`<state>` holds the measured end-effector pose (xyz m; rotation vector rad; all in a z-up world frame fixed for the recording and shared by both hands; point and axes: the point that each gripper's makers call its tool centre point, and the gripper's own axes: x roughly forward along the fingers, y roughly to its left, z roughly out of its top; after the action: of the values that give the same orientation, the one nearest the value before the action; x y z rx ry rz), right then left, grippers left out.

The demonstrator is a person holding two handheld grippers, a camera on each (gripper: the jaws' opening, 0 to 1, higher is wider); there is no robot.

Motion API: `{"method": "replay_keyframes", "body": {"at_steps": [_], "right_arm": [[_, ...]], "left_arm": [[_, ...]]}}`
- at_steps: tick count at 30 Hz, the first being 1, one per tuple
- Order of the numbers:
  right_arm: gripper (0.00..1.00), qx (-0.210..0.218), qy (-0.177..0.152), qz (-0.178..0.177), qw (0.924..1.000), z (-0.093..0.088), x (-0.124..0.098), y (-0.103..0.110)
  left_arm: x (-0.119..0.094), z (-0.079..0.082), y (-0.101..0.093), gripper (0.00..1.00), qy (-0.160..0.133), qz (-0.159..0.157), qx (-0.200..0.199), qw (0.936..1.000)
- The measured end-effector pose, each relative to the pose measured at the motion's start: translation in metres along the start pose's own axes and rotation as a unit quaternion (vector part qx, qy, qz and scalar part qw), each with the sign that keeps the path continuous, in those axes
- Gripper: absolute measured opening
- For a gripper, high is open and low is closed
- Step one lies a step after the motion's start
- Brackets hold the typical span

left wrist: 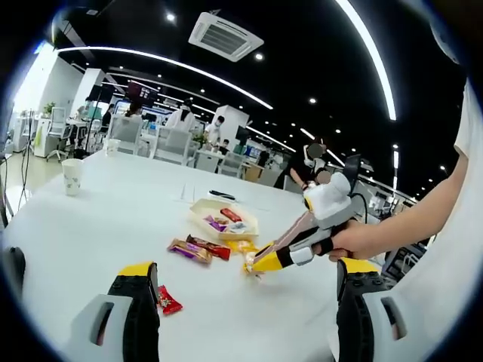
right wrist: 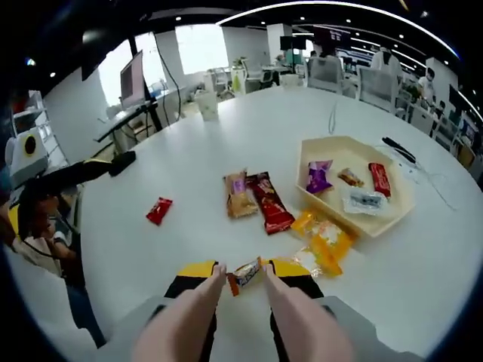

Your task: Place the target food into the container with the food tongs after gripping and lifting it, then release it inside without dropping or visibly crushing the food.

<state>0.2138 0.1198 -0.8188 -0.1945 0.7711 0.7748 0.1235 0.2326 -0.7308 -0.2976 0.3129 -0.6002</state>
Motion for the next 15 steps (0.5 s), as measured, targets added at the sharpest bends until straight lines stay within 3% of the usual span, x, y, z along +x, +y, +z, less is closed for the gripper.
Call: {"method": "replay_keyframes", "body": {"at_steps": [15], "right_arm": [[0.27,0.027,0.01,-0.022,0.9993,-0.013,0.002,-0.004]], "left_arm": [[0.008,-0.002,-0.004,0.99,0.005,-0.009,-0.005,0.9999]]}}
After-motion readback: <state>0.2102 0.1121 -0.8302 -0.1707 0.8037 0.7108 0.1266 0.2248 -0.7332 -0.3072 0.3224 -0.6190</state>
